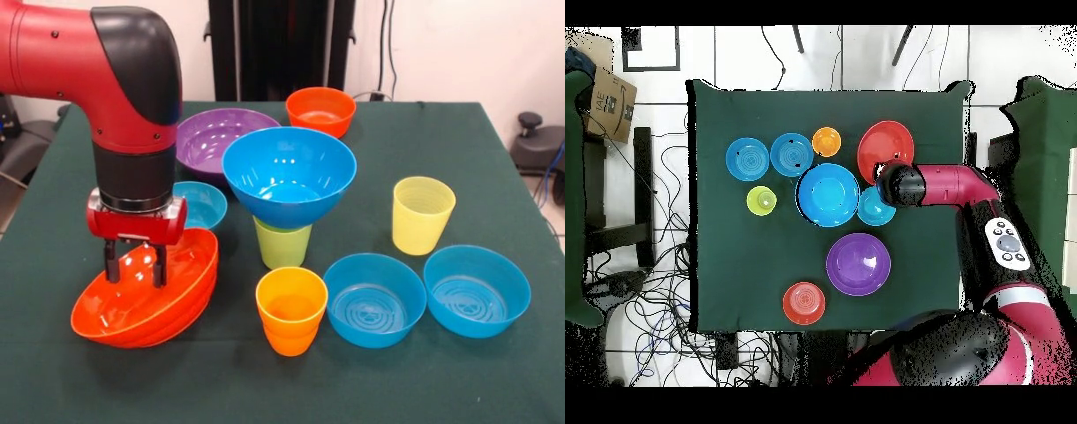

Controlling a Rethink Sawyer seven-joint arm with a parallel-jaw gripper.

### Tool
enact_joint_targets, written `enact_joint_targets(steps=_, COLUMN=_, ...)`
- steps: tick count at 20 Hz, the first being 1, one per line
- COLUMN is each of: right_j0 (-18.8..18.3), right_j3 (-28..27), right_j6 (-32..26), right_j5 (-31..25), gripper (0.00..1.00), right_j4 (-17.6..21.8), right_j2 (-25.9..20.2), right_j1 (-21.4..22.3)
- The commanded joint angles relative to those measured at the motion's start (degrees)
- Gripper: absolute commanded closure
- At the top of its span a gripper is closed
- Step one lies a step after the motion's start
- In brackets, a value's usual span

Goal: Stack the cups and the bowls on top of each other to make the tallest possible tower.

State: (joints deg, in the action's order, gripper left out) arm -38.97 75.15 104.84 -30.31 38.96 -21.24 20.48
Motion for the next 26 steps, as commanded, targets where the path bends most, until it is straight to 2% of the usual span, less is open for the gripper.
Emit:
enact_joint_targets(steps=1, right_j0=0.09, right_j3=-1.95, right_j6=-1.46, right_j5=-6.30, gripper=0.00, right_j4=-2.22, right_j2=0.72, right_j1=-0.08)
enact_joint_targets(steps=12, right_j0=0.66, right_j3=-2.82, right_j6=-3.87, right_j5=-11.00, gripper=0.00, right_j4=-5.07, right_j2=0.87, right_j1=1.06)
enact_joint_targets(steps=19, right_j0=1.36, right_j3=-3.76, right_j6=-5.11, right_j5=-16.20, gripper=0.00, right_j4=-6.88, right_j2=0.77, right_j1=2.75)
enact_joint_targets(steps=26, right_j0=2.03, right_j3=-5.61, right_j6=-6.01, right_j5=-20.61, gripper=0.00, right_j4=-7.11, right_j2=0.15, right_j1=3.70)
